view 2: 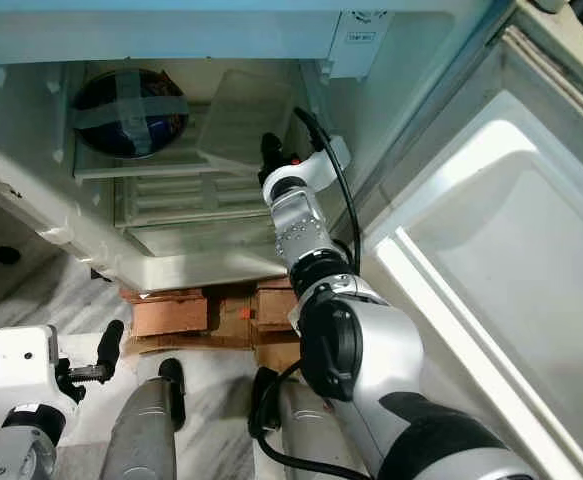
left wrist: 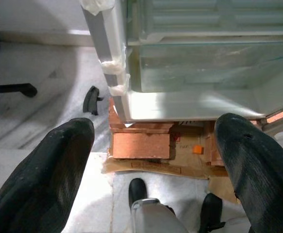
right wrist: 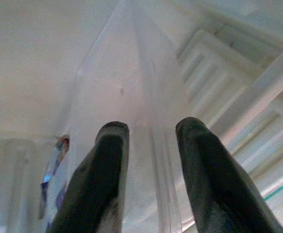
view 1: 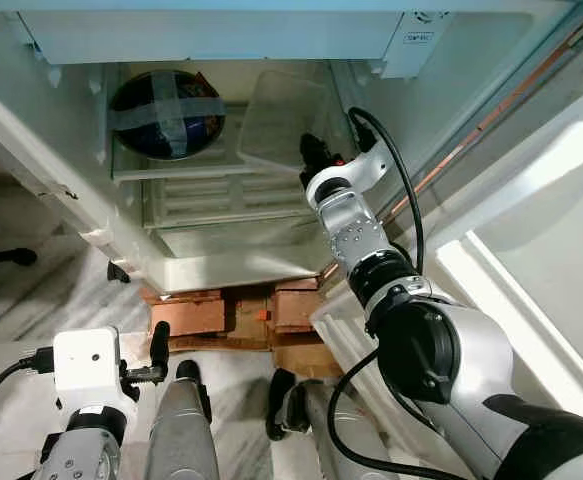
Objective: Restocking fridge
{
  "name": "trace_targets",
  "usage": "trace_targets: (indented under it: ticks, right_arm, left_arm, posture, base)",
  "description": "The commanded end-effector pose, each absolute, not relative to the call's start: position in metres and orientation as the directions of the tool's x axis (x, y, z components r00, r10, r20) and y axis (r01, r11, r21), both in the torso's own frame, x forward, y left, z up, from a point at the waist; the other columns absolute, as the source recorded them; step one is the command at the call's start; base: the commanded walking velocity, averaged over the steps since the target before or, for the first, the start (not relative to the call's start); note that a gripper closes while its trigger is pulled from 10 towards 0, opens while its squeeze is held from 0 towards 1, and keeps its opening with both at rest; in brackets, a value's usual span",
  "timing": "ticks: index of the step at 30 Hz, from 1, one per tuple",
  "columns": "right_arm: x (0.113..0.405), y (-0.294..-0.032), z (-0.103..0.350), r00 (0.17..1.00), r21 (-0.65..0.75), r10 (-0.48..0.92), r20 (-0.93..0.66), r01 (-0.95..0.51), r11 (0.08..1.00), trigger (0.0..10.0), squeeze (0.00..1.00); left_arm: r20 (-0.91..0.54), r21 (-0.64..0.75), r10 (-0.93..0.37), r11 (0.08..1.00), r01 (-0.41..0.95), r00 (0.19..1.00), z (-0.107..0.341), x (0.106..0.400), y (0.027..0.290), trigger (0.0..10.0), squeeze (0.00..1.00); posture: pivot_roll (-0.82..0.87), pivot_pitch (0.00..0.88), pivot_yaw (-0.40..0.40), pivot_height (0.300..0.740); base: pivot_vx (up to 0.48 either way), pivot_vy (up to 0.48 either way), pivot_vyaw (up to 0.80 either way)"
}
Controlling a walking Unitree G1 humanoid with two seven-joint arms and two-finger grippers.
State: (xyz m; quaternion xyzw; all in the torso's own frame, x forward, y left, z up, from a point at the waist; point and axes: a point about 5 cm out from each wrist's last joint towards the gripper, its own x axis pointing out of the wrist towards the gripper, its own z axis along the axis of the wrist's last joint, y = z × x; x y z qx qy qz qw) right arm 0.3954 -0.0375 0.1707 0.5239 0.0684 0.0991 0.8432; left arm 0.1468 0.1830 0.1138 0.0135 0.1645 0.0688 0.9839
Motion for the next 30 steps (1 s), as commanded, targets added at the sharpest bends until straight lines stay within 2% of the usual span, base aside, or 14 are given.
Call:
trace_targets:
  ticks: [1, 4, 8, 10, 12, 13, 16, 20, 23, 25, 27, 30]
  right_arm:
    - [0.358, 0.054, 0.168, 0.886, 0.941, 0.464, -0.004, -0.153, 0.301, 10.0, 1.00]
    - [0.357, 0.053, 0.167, 0.876, 0.922, 0.482, 0.016, -0.199, 0.331, 10.0, 1.00]
    - [0.363, 0.038, 0.165, 0.877, 0.841, 0.480, 0.040, -0.288, 0.457, 10.0, 1.00]
    - [0.368, 0.023, 0.161, 0.881, 0.787, 0.471, 0.047, -0.323, 0.526, 10.0, 1.00]
    - [0.370, 0.016, 0.159, 0.882, 0.762, 0.468, 0.049, -0.335, 0.553, 10.0, 1.00]
    - [0.375, -0.004, 0.154, 0.890, 0.708, 0.452, 0.053, -0.353, 0.612, 10.0, 1.00]
    - [0.382, -0.041, 0.148, 0.907, 0.605, 0.416, 0.061, -0.365, 0.707, 10.0, 1.00]
    - [0.386, -0.078, 0.146, 0.921, 0.497, 0.382, 0.078, -0.368, 0.786, 10.0, 1.00]
    - [0.385, -0.098, 0.145, 0.928, 0.424, 0.363, 0.090, -0.365, 0.829, 10.0, 1.00]
    - [0.385, -0.098, 0.145, 0.928, 0.424, 0.363, 0.090, -0.365, 0.829, 10.0, 1.00]
    - [0.376, -0.112, 0.141, 0.925, 0.362, 0.361, 0.120, -0.379, 0.851, 10.0, 1.00]
    - [0.359, -0.124, 0.128, 0.936, 0.373, 0.326, 0.129, -0.351, 0.859, 10.0, 1.00]
  left_arm:
    - [-0.355, 0.055, 0.151, 0.988, -0.141, 0.922, 0.108, 0.143, 0.183, 10.0, 0.00]
    - [-0.350, 0.054, 0.152, 0.988, -0.142, 0.924, 0.107, 0.146, 0.183, 10.0, 0.00]
    - [-0.334, 0.050, 0.150, 0.989, -0.141, 0.930, 0.108, 0.153, 0.183, 10.0, 0.00]
    - [-0.326, 0.048, 0.145, 0.989, -0.137, 0.934, 0.106, 0.160, 0.183, 10.0, 0.00]
    - [-0.322, 0.046, 0.143, 0.990, -0.136, 0.936, 0.106, 0.162, 0.183, 10.0, 0.00]
    - [-0.312, 0.042, 0.139, 0.990, -0.132, 0.940, 0.106, 0.167, 0.182, 10.0, 0.00]
    - [-0.293, 0.034, 0.126, 0.992, -0.122, 0.948, 0.105, 0.178, 0.181, 10.0, 0.00]
    - [-0.275, 0.031, 0.110, 0.994, -0.106, 0.955, 0.104, 0.189, 0.180, 10.0, 0.00]
    - [-0.265, 0.030, 0.100, 0.995, -0.096, 0.959, 0.103, 0.198, 0.180, 10.0, 0.00]
    - [-0.265, 0.030, 0.100, 0.995, -0.096, 0.959, 0.103, 0.198, 0.180, 10.0, 0.00]
    - [-0.255, 0.029, 0.084, 0.996, -0.079, 0.963, 0.100, 0.205, 0.179, 10.0, 0.00]
    - [-0.243, 0.030, 0.067, 0.998, -0.061, 0.968, 0.097, 0.216, 0.176, 10.0, 0.00]
  posture:
    - [0.32, 0.372, -0.157, 0.740]
    - [0.32, 0.365, -0.159, 0.740]
    - [0.31, 0.346, -0.159, 0.740]
    - [0.29, 0.322, -0.159, 0.740]
    - [0.29, 0.322, -0.159, 0.740]
    - [0.28, 0.305, -0.158, 0.740]
    - [0.25, 0.265, -0.149, 0.740]
    - [0.23, 0.231, -0.138, 0.740]
    - [0.20, 0.201, -0.126, 0.740]
    - [0.20, 0.201, -0.126, 0.740]
    - [0.18, 0.159, -0.112, 0.740]
    - [0.17, 0.124, -0.089, 0.740]
  base:
    - [0.000, 0.000, 0.00]
    - [0.000, 0.000, 0.00]
    - [0.000, 0.000, 0.00]
    - [0.000, 0.000, 0.00]
    - [0.000, 0.000, 0.00]
    - [0.000, 0.000, 0.00]
    - [0.000, 0.000, 0.00]
    - [0.000, 0.000, 0.00]
    - [0.000, 0.000, 0.00]
    - [0.000, 0.000, 0.00]
    - [0.000, 0.000, 0.00]
    - [0.000, 0.000, 0.00]
